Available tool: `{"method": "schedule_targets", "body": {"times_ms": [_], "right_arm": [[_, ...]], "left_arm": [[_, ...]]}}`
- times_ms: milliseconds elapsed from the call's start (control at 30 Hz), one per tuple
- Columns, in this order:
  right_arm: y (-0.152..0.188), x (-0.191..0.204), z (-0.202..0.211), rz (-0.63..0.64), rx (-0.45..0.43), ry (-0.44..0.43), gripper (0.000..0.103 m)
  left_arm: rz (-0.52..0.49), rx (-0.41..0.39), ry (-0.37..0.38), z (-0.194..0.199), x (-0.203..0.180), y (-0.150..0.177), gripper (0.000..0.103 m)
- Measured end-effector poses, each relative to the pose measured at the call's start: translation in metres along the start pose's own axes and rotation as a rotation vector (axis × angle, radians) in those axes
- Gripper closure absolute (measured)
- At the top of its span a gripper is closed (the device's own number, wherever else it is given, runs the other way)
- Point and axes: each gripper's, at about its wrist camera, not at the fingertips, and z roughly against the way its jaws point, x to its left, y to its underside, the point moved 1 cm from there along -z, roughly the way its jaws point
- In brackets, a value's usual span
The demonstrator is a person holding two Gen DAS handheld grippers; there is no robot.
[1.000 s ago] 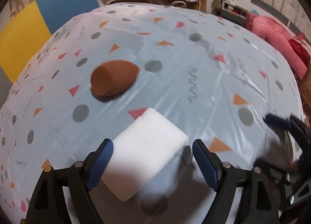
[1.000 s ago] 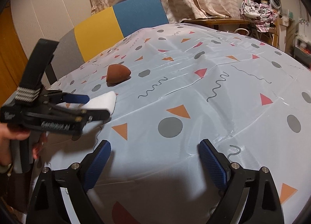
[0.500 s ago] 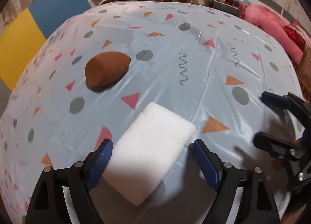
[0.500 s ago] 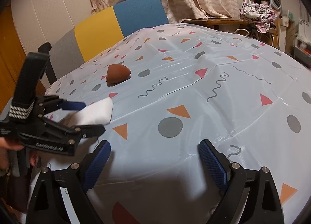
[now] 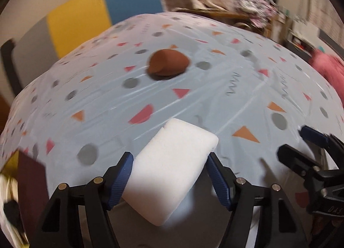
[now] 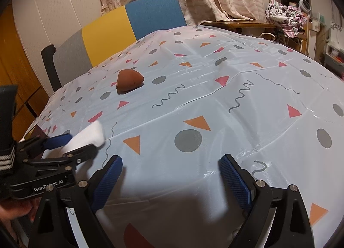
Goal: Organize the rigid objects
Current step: 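Grasp the brown egg-shaped makeup sponge with the right gripper and lift it, then carry the white foam block into the gold tray with the left gripper and release it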
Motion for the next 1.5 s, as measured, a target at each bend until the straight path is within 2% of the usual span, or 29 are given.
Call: {"method": "schedule_targets", "body": {"times_ms": [167, 233, 267, 367, 500, 600, 800, 900, 933, 1000, 1033, 1067, 1233, 1500], "right_arm": [[-0.007, 0.014, -0.008, 0.085, 0.076, 0.062, 0.007], [-0.016, 0.015, -0.009, 0.076, 0.093, 0.014, 0.013], [-0.024, 0.015, -0.010, 0.063, 0.097, -0.009, 0.016], [-0.056, 0.020, -0.014, 0.061, 0.070, -0.005, 0.016], [-0.099, 0.041, -0.039, 0.154, 0.065, -0.004, 0.016], [-0.120, 0.059, -0.069, 0.232, 0.073, 0.017, 0.016], [-0.146, 0.080, -0.115, 0.228, 0.088, -0.013, 0.016], [-0.149, 0.091, -0.141, 0.234, 0.115, -0.008, 0.016], [-0.149, 0.094, -0.150, 0.242, 0.128, -0.008, 0.019], [-0.146, 0.101, -0.164, 0.272, 0.154, 0.010, 0.030], [-0.143, 0.103, -0.171, 0.287, 0.172, 0.015, 0.040], [-0.141, 0.104, -0.174, 0.283, 0.179, -0.005, 0.046], [-0.133, 0.104, -0.163, 0.267, 0.147, -0.018, 0.051], [-0.108, 0.078, -0.107, 0.189, 0.122, -0.030, 0.051]], "left_arm": [[0.003, -0.020, -0.052, 0.002, -0.001, 0.007, 0.031], [0.004, -0.030, -0.048, 0.002, -0.001, 0.008, 0.031], [0.013, -0.033, -0.039, 0.002, 0.001, 0.008, 0.031], [0.042, -0.050, -0.007, 0.003, 0.006, 0.009, 0.031], [0.067, -0.057, 0.030, 0.004, 0.010, 0.010, 0.031], [0.089, -0.068, 0.058, 0.005, 0.014, 0.011, 0.031], [0.156, -0.088, 0.134, 0.007, 0.027, 0.013, 0.031], [0.153, -0.091, 0.133, 0.007, 0.025, 0.014, 0.031], [0.152, -0.091, 0.134, 0.007, 0.025, 0.014, 0.031], [0.158, -0.093, 0.140, 0.007, 0.026, 0.015, 0.031], [0.160, -0.094, 0.143, 0.007, 0.026, 0.015, 0.031], [0.162, -0.094, 0.146, 0.007, 0.027, 0.015, 0.031], [0.157, -0.095, 0.139, 0.007, 0.026, 0.015, 0.031], [0.153, -0.099, 0.132, 0.007, 0.026, 0.014, 0.031]]}}
